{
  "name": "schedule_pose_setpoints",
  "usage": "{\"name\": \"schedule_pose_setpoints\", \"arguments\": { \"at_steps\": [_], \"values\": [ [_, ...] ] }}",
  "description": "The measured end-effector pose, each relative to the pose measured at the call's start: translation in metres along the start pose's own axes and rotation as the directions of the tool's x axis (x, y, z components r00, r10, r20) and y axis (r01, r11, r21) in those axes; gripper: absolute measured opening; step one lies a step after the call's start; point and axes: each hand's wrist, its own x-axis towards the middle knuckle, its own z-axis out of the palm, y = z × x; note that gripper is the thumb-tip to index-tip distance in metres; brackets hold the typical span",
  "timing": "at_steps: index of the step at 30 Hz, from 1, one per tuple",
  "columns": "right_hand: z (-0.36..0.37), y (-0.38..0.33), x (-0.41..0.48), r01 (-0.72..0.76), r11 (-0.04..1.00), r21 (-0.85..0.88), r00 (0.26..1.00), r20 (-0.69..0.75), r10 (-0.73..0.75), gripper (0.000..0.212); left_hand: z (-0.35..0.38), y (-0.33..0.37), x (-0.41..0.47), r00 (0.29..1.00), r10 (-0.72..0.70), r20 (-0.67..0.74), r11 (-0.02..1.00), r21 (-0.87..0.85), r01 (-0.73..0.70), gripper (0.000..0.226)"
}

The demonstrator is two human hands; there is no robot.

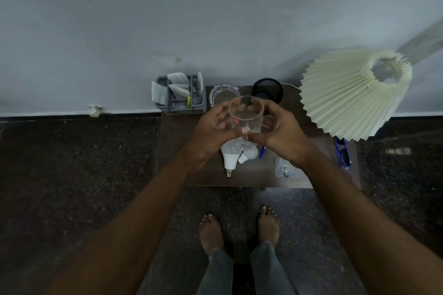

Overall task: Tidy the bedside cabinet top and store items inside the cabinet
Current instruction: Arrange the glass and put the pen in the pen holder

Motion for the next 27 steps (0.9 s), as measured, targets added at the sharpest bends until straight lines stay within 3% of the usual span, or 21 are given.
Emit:
{"name": "schedule_pose_setpoints", "arguments": {
  "at_steps": [12, 17, 27],
  "values": [
    [0.032, -0.005, 0.059, 0.159, 0.928, -0.337, 0.966, -0.138, -0.216, 0.068, -0.042, 0.009, 0.045, 0.965, 0.262, -0.028, 0.880, 0.418, -0.227, 0.071],
    [0.036, 0.001, 0.085, 0.112, 0.880, -0.461, 0.959, -0.183, -0.218, 0.061, -0.045, 0.005, 0.065, 0.947, 0.312, -0.072, 0.846, 0.475, -0.243, 0.067],
    [0.048, 0.012, 0.108, 0.115, 0.850, -0.514, 0.955, -0.177, -0.236, 0.055, -0.055, -0.005, 0.084, 0.927, 0.363, -0.090, 0.784, 0.568, -0.252, 0.062]
  ]
}}
